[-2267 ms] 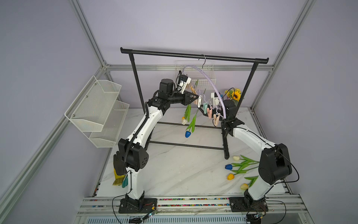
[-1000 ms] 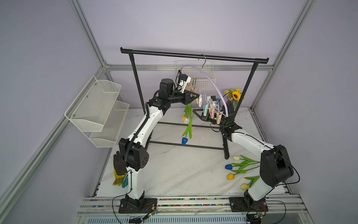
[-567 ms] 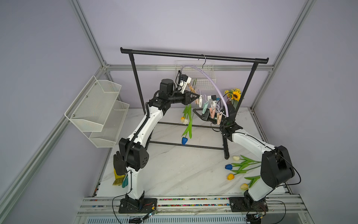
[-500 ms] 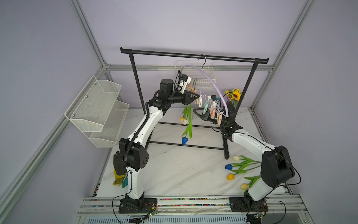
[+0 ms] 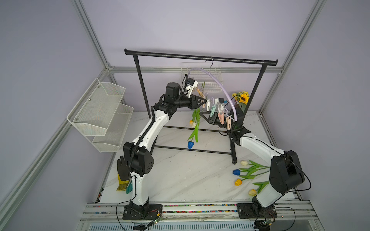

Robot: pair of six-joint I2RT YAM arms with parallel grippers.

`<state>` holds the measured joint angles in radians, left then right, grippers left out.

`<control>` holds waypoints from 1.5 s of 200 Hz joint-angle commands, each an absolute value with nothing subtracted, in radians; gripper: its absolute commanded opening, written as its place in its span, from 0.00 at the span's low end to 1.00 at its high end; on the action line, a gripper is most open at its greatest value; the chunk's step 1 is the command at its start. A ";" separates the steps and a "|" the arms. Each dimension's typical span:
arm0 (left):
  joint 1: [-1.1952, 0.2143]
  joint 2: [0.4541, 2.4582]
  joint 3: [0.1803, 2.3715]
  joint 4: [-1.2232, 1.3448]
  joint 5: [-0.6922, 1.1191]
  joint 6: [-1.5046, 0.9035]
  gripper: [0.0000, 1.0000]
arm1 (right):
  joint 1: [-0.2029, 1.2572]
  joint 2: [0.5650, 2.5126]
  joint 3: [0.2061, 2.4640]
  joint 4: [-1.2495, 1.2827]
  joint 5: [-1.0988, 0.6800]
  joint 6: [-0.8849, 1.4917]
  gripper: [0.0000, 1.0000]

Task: Dry the flowers on a clothes hanger
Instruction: Clamp the flower onto the hanger.

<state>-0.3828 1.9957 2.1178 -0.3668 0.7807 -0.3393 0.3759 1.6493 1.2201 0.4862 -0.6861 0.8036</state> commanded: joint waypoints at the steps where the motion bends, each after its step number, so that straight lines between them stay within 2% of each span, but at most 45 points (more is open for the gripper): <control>1: -0.383 1.949 2.117 -0.344 0.782 -0.327 0.53 | 0.379 1.629 1.256 0.519 -0.674 0.800 0.00; 40: -0.376 1.901 2.078 -0.338 0.752 -0.311 0.78 | 0.378 1.622 1.260 0.482 -0.652 0.784 0.00; 57: -0.368 1.866 2.049 -0.331 0.727 -0.306 0.86 | 0.378 1.617 1.255 0.456 -0.641 0.769 0.00; 87: -0.357 1.804 1.993 -0.322 0.681 -0.297 0.93 | 0.376 1.598 1.234 0.416 -0.618 0.742 0.15; 126: -0.347 1.743 1.931 -0.330 0.659 -0.296 0.95 | 0.369 1.539 1.161 0.359 -0.572 0.706 0.30; 157: -0.344 1.693 1.869 -0.329 0.643 -0.295 0.95 | 0.366 1.481 1.094 0.298 -0.533 0.677 0.36; 219: -0.344 1.559 1.667 -0.300 0.602 -0.337 0.94 | 0.365 1.377 0.963 0.138 -0.457 0.646 0.37; 300: -0.354 1.379 1.302 -0.252 0.605 -0.469 0.86 | 0.365 1.078 0.794 -0.191 -0.222 0.742 0.42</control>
<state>-0.3481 1.4509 1.3808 -0.2966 0.6056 -0.4068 0.3683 1.1538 0.8448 -0.0364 -0.3367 0.6952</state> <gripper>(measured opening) 0.872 0.409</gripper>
